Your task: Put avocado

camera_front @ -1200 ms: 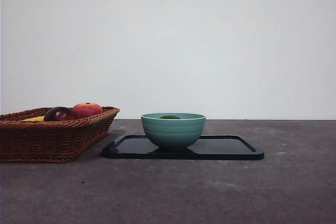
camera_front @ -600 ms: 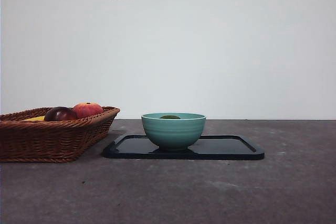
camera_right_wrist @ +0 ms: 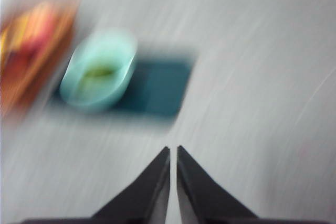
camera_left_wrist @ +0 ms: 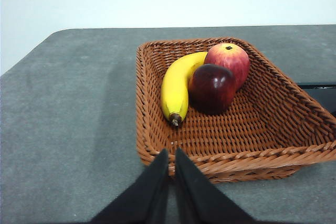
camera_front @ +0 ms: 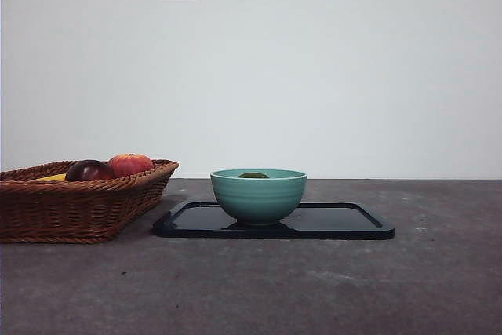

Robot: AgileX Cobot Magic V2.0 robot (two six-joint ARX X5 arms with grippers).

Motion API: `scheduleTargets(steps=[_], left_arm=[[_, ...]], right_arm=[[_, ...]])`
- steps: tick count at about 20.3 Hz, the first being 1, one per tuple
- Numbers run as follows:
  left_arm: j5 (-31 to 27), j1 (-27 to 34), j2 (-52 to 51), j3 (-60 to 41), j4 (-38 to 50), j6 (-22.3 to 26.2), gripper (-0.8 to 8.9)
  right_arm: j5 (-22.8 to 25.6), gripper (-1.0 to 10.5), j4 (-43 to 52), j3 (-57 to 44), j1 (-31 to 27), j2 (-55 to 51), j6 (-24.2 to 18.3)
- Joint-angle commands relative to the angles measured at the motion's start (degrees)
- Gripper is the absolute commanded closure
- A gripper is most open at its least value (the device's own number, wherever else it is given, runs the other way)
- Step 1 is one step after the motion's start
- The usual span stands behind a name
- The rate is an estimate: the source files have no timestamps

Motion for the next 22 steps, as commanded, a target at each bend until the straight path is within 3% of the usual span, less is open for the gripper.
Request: scheduleTargets(steps=[1, 5, 8, 13, 22], left_arm=[[-0.2, 0.0, -0.1, -1.2, -0.3, 0.4, 7.95], [-0.2, 0.0, -0.1, -1.2, -0.3, 0.4, 7.95], [-0.2, 0.0, -0.1, -1.2, -0.3, 0.4, 7.95], [-0.2, 0.0, -0.1, -1.2, -0.3, 0.4, 7.95], [-0.2, 0.0, -0.1, -1.2, -0.3, 0.4, 7.95]], right_arm=[[-4.5, 9.3, 16.0, -9.3, -10.4, -4.9, -8.1], [-9.6, 9.3, 32.3, -24.3, -24.4, -11.0, -14.7], [-10.3, 9.3, 35.5, -30.5, -30.1, -12.6, -20.4], [-10.3, 9.3, 35.8, -34.4, -33.2, -14.5, -22.1], [-12.3, 9.3, 35.8, -38.4, -33.8, -18.8, -23.1]])
